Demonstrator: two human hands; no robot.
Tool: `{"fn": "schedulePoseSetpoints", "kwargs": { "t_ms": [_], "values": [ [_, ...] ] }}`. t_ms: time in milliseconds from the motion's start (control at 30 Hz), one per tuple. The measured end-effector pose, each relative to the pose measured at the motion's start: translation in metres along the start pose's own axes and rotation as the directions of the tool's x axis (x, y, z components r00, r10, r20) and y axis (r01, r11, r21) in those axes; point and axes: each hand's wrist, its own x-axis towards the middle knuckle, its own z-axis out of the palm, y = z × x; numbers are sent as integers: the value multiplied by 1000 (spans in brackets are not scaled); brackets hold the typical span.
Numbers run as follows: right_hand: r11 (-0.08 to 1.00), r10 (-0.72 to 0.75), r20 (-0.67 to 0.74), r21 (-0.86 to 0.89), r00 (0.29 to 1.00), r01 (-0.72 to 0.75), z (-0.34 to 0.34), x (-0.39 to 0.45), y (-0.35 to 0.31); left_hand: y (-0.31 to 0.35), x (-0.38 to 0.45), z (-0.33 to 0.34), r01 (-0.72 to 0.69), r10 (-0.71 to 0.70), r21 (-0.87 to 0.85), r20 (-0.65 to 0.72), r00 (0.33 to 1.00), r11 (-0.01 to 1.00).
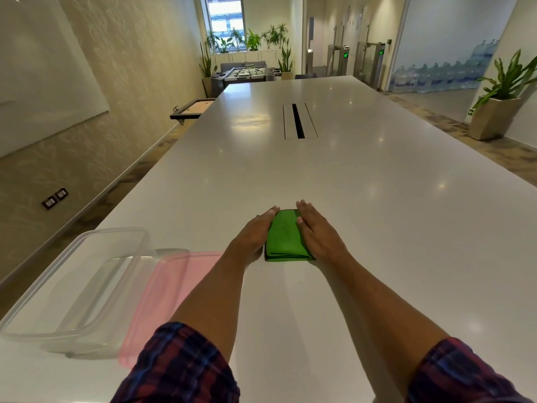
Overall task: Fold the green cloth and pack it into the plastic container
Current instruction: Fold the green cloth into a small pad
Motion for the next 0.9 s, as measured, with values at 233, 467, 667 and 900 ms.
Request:
{"fn": "schedulePoseSetpoints", "kwargs": {
  "t_ms": [233,467,667,900],
  "values": [
    [966,-12,95,-256,995,36,-1,-1,-10,-7,-5,3,-155,240,749,-6,971,644],
    [942,-16,129,-330,992,58,0,-1,-9,-5,-1,1,-66,95,884,25,995,463],
    [930,5,163,-364,987,55,3,-1,-6,-1,1,3,-36,79,921,5,997,388],
    [957,-5,-271,-279,962,-74,1,-9,-10,3,-18,16,-46,561,931,-178,809,361]
  ]
}}
